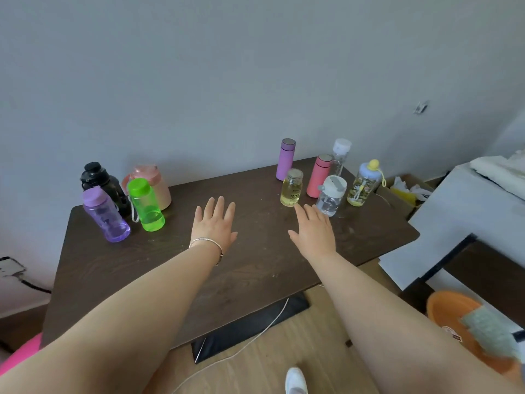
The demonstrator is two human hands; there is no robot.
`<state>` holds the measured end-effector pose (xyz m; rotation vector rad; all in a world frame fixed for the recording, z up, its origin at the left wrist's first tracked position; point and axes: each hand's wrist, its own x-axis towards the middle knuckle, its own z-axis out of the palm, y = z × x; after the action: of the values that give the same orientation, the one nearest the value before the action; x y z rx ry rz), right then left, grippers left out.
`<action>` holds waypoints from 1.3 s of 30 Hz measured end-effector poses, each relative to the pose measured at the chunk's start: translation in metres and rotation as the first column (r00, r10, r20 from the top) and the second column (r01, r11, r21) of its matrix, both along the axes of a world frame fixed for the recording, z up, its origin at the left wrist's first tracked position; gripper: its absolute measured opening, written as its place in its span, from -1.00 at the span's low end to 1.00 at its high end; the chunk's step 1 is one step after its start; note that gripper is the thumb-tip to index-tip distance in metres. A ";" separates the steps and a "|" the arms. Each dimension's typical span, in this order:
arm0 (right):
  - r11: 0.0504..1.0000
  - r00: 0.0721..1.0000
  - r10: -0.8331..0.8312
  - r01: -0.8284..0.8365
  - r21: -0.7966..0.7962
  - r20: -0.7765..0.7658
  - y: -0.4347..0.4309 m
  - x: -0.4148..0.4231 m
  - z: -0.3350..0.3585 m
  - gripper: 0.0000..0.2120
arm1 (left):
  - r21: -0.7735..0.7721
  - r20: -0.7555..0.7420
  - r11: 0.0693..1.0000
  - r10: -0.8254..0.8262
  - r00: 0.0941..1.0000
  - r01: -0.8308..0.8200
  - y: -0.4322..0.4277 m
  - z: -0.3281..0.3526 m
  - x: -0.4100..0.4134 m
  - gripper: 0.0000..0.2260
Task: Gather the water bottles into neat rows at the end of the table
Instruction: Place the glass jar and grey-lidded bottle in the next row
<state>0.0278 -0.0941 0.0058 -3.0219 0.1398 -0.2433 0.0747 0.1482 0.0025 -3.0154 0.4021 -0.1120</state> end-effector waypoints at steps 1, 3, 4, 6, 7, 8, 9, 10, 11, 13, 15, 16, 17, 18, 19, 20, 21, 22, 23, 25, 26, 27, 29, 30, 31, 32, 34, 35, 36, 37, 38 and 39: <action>1.000 1.000 -0.022 0.022 -0.001 -0.001 -0.011 0.001 -0.001 -0.33 | 0.002 0.003 1.000 -0.022 1.000 0.022 -0.012 -0.001 0.003 -0.32; 0.998 0.998 -0.054 0.054 0.009 -0.011 -0.034 0.005 -0.003 -0.32 | -0.003 -0.006 0.999 -0.050 0.999 0.050 -0.036 -0.002 0.010 -0.33; 0.998 0.998 -0.064 0.064 0.017 -0.016 -0.045 0.008 -0.006 -0.32 | -0.007 -0.015 0.999 -0.053 0.998 0.053 -0.048 -0.002 0.015 -0.33; 0.996 0.997 -0.077 0.078 0.036 -0.024 -0.068 0.017 -0.010 -0.32 | -0.020 -0.038 0.999 -0.042 0.998 0.041 -0.071 -0.005 0.027 -0.33; 0.995 0.996 -0.083 0.084 0.052 -0.024 -0.081 0.023 -0.012 -0.32 | -0.031 -0.048 0.999 -0.032 0.998 0.030 -0.084 -0.006 0.034 -0.33; 0.993 0.996 -0.090 0.091 0.072 -0.024 -0.095 0.029 -0.015 -0.31 | -0.045 -0.056 0.999 -0.019 0.998 0.017 -0.098 -0.008 0.042 -0.32; 0.991 0.995 -0.096 0.098 0.091 -0.026 -0.110 0.036 -0.017 -0.31 | -0.061 -0.064 0.998 -0.006 0.998 0.002 -0.112 -0.010 0.050 -0.32; 0.989 0.995 -0.099 0.101 0.104 -0.032 -0.125 0.044 -0.020 -0.31 | -0.079 -0.073 0.997 0.005 0.997 -0.011 -0.127 -0.011 0.058 -0.32; 0.989 0.995 -0.098 0.101 0.110 -0.037 -0.140 0.052 -0.022 -0.31 | -0.094 -0.082 0.995 0.015 0.997 -0.023 -0.142 -0.013 0.067 -0.32; 0.989 0.995 -0.092 0.095 0.114 -0.035 -0.170 0.070 -0.027 -0.31 | -0.111 -0.093 0.993 0.030 0.995 -0.040 -0.170 -0.017 0.083 -0.31; 0.989 0.996 -0.084 0.087 0.124 -0.033 -0.197 0.087 -0.031 -0.30 | -0.113 -0.110 0.992 0.048 0.993 -0.060 -0.193 -0.022 0.096 -0.31; 0.988 0.996 -0.079 0.084 0.131 -0.039 -0.208 0.095 -0.033 -0.29 | -0.110 -0.120 0.991 0.059 0.991 -0.073 -0.203 -0.025 0.101 -0.31; 0.987 0.996 -0.073 0.079 0.139 -0.047 -0.218 0.104 -0.035 -0.29 | -0.106 -0.129 0.991 0.070 0.989 -0.084 -0.210 -0.028 0.106 -0.30; 0.987 0.996 -0.065 0.072 0.143 -0.055 -0.226 0.112 -0.037 -0.28 | -0.102 -0.135 0.990 0.079 0.988 -0.094 -0.217 -0.030 0.110 -0.30; 0.987 0.997 -0.054 0.062 0.146 -0.059 -0.233 0.120 -0.039 -0.28 | -0.098 -0.139 0.990 0.087 0.986 -0.101 -0.223 -0.033 0.115 -0.30; 0.988 0.997 -0.044 0.052 0.149 -0.058 -0.238 0.128 -0.039 -0.28 | -0.094 -0.142 0.990 0.093 0.986 -0.107 -0.228 -0.034 0.120 -0.29; 0.987 0.998 -0.034 0.042 0.157 -0.054 -0.242 0.137 -0.040 -0.27 | -0.091 -0.145 0.990 0.098 0.985 -0.112 -0.233 -0.036 0.125 -0.29; 0.985 0.998 -0.025 0.033 0.172 -0.052 -0.245 0.145 -0.041 -0.27 | -0.088 -0.150 0.989 0.104 0.983 -0.118 -0.236 -0.037 0.131 -0.28; 0.981 0.999 -0.015 0.025 0.190 -0.051 -0.247 0.152 -0.042 -0.27 | -0.086 -0.156 0.989 0.109 0.982 -0.123 -0.239 -0.039 0.138 -0.27; 0.972 0.999 0.002 0.010 0.234 -0.052 -0.250 0.166 -0.046 -0.26 | -0.094 -0.161 0.987 0.112 0.981 -0.129 -0.244 -0.042 0.152 -0.27; 0.965 0.999 0.010 0.005 0.262 -0.054 -0.251 0.172 -0.048 -0.25 | -0.108 -0.157 0.986 0.109 0.982 -0.127 -0.247 -0.044 0.160 -0.27; 0.956 0.998 0.015 0.001 0.293 -0.054 -0.251 0.178 -0.051 -0.24 | -0.130 -0.150 0.983 0.106 0.983 -0.126 -0.249 -0.048 0.169 -0.27; 0.937 0.998 0.023 0.000 0.349 -0.062 -0.252 0.187 -0.060 -0.22 | -0.187 -0.150 0.971 0.118 0.982 -0.146 -0.253 -0.058 0.186 -0.25; 0.929 0.998 0.022 0.004 0.370 -0.067 -0.253 0.190 -0.064 -0.22 | -0.214 -0.165 0.964 0.127 0.978 -0.161 -0.255 -0.064 0.194 -0.23; 0.921 0.997 0.017 0.011 0.389 -0.069 -0.254 0.193 -0.069 -0.22 | -0.237 -0.184 0.956 0.132 0.974 -0.174 -0.257 -0.069 0.201 -0.22; 0.914 0.998 0.011 0.016 0.405 -0.066 -0.254 0.194 -0.074 -0.22 | -0.259 -0.202 0.948 0.134 0.970 -0.185 -0.259 -0.075 0.207 -0.20; 0.905 0.999 0.011 0.013 0.425 -0.053 -0.253 0.197 -0.084 -0.22 | -0.309 -0.228 0.930 0.130 0.965 -0.198 -0.264 -0.084 0.219 -0.15; 0.899 0.999 0.015 0.006 0.438 -0.044 -0.253 0.199 -0.087 -0.22 | -0.345 -0.239 0.916 0.125 0.963 -0.204 -0.266 -0.088 0.224 -0.13; 0.890 0.999 0.017 0.002 0.455 -0.037 -0.252 0.201 -0.091 -0.21 | -0.385 -0.249 0.898 0.120 0.961 -0.212 -0.267 -0.091 0.229 -0.12; 0.880 1.000 0.015 0.000 0.475 -0.027 -0.251 0.203 -0.093 -0.21 | -0.429 -0.259 0.875 0.116 0.959 -0.222 -0.269 -0.094 0.233 -0.11; 0.868 1.000 0.009 0.000 0.496 -0.014 -0.249 0.205 -0.095 -0.20 | -0.475 -0.267 0.849 0.111 0.957 -0.231 -0.270 -0.098 0.236 -0.11; 0.854 1.000 -0.003 0.002 0.520 0.001 -0.247 0.206 -0.097 -0.19 | -0.521 -0.271 0.820 0.105 0.957 -0.238 -0.270 -0.101 0.239 -0.11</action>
<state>0.2343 -0.3415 -0.0916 -2.4786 0.1767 -0.1731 0.3136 -0.1218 -0.0986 -3.6384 0.1151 0.1749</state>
